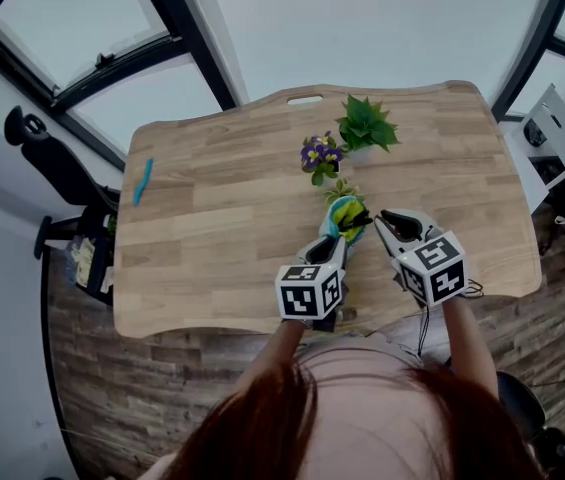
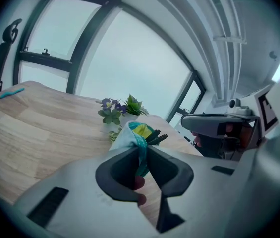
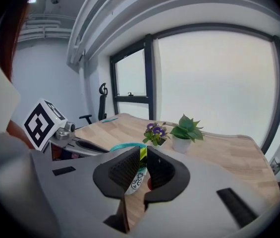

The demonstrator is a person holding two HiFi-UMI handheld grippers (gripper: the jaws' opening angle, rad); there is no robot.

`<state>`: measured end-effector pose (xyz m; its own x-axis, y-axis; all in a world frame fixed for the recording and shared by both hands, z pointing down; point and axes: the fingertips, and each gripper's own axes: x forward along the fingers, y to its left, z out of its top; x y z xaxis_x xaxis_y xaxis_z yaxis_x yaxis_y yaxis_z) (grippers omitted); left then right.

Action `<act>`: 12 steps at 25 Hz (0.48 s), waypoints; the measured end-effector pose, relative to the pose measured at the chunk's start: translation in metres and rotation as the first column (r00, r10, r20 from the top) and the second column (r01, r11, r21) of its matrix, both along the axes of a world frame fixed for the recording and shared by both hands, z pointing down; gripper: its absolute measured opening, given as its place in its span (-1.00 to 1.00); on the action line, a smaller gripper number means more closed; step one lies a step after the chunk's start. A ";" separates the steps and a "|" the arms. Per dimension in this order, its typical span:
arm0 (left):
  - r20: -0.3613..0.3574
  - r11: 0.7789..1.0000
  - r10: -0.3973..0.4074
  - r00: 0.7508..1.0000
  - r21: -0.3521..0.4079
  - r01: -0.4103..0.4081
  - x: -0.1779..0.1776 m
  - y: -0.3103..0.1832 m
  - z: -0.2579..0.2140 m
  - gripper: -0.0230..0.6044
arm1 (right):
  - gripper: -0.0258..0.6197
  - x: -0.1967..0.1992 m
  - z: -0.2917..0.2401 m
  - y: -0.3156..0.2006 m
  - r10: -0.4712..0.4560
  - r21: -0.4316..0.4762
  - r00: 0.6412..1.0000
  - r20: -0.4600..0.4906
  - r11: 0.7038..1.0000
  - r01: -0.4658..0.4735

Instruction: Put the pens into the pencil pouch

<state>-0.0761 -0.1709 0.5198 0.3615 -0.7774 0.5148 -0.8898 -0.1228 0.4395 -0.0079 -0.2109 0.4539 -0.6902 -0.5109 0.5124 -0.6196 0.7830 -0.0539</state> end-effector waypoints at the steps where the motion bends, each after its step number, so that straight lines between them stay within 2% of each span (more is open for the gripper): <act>1: 0.008 1.000 0.001 1.000 0.002 -0.001 0.000 0.000 0.000 -0.78 | -0.81 0.001 0.002 0.001 0.017 -0.001 1.000 0.008 1.000 -0.017; 12: 0.052 1.000 0.001 0.999 0.011 -0.001 0.004 0.011 -0.003 -0.61 | -0.81 0.015 0.011 0.014 0.149 -0.005 0.987 0.064 0.989 -0.149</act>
<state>-0.0720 -0.1597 0.5171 0.3356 -0.7827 0.5241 -0.9111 -0.1284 0.3916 0.0069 -0.1970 0.4651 -0.6380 -0.6103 0.4696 -0.7244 0.6826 -0.0970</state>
